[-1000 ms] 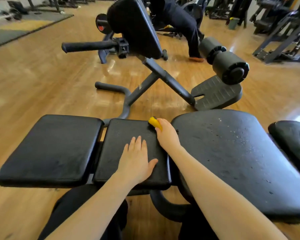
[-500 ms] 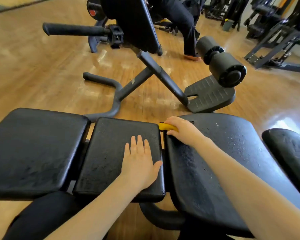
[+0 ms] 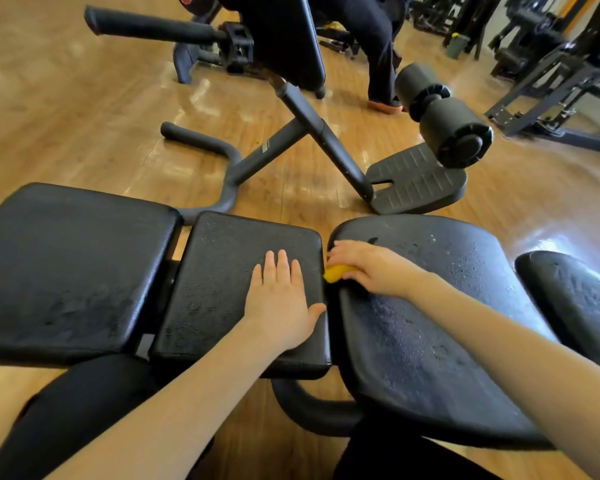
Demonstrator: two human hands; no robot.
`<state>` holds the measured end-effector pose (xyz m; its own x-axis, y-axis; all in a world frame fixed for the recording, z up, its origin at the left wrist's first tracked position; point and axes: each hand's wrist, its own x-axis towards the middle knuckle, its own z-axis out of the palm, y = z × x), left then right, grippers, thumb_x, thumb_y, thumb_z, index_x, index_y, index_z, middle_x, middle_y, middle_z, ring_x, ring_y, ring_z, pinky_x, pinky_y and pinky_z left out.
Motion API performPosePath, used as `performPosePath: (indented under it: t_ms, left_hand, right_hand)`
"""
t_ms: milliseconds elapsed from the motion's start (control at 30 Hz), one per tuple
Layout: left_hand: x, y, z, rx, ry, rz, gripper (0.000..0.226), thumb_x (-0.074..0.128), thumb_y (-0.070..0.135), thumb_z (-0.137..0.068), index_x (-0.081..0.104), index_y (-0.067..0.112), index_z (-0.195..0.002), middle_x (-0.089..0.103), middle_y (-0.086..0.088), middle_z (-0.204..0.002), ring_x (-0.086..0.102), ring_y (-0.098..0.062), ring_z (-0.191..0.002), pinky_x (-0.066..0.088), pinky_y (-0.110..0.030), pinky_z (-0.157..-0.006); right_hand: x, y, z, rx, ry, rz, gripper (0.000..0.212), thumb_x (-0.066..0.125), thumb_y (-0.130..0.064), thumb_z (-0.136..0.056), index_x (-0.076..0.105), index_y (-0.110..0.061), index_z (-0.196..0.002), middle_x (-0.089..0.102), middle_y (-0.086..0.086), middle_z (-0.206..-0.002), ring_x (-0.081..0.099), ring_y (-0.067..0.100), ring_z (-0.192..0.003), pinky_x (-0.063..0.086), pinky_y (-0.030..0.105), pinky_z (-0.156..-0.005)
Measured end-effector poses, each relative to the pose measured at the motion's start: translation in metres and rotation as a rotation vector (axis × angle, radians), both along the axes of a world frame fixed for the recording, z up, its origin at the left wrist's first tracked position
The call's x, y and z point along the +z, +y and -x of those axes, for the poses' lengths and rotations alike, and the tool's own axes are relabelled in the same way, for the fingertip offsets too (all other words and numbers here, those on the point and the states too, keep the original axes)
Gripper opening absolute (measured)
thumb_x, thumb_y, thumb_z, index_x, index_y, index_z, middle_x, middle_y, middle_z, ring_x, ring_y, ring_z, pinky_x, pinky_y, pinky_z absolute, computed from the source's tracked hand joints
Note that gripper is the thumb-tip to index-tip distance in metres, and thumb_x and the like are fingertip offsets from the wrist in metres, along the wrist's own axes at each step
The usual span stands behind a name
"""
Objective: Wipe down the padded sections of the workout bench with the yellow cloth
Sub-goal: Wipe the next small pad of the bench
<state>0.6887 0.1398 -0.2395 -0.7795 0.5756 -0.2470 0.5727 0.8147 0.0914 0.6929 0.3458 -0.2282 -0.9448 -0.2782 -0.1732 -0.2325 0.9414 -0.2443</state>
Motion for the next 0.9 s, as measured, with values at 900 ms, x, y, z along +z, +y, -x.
performPosePath:
  t_ms: [900]
  left_hand:
    - [0.0,-0.005,0.003,-0.036,-0.036,-0.009,0.082,0.026,0.059,-0.093,-0.004,0.007,-0.148,-0.011,-0.018,-0.155,-0.011,-0.034,-0.143,0.001,-0.045,-0.116]
  right_hand:
    - [-0.009,-0.002,0.008,-0.046,0.046,0.103,0.023,0.057,-0.017,-0.089,0.065,-0.014,-0.111,0.058,0.003,-0.128,0.038,0.019,-0.133,0.022,0.028,-0.111]
